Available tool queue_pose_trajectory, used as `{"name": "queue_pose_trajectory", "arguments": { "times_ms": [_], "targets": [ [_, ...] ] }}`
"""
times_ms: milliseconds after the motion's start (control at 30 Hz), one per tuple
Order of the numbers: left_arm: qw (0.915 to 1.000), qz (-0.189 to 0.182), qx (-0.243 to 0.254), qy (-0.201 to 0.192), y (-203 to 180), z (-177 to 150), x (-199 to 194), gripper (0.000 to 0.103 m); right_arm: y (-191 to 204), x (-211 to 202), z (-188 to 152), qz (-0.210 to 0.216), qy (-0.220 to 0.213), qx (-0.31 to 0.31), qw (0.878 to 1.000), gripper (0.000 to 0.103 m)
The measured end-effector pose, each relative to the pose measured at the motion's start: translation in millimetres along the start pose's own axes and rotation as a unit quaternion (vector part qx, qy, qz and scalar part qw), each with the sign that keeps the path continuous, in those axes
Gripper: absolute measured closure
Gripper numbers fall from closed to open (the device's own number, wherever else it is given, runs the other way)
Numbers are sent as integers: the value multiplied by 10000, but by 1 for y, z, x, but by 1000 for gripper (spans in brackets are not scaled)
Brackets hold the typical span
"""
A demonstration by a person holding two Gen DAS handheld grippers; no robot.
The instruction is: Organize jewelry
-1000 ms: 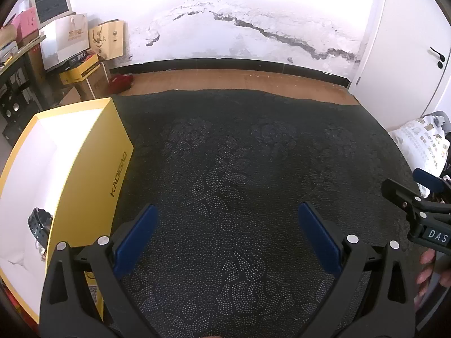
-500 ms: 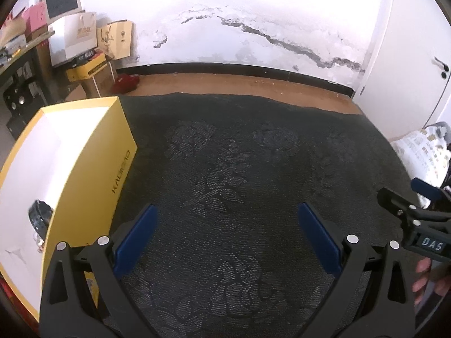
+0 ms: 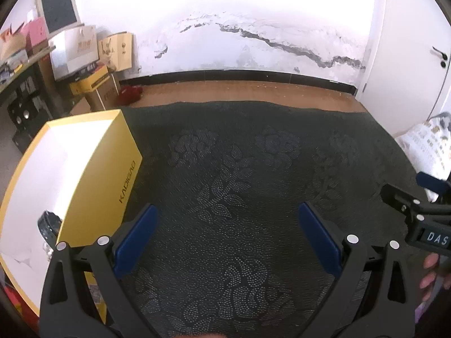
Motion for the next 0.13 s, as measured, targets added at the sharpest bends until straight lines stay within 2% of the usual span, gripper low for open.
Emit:
{"name": "queue_pose_trajectory", "arguments": {
  "times_ms": [133],
  "targets": [
    [9999,-28,-10,96,0,-1,4,6,-1,0,0,-1,9,5,10000,6]
  ]
}}
Point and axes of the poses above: each gripper's, at about its wrist camera, not at the fingertips, and x roughly the way its jaws point, y to its left, z to its top, the point moved 7 cm from there along x, roughly the way its jaws point, and after that the axes turned 2 degrees about -y, right-handed, at the moved point
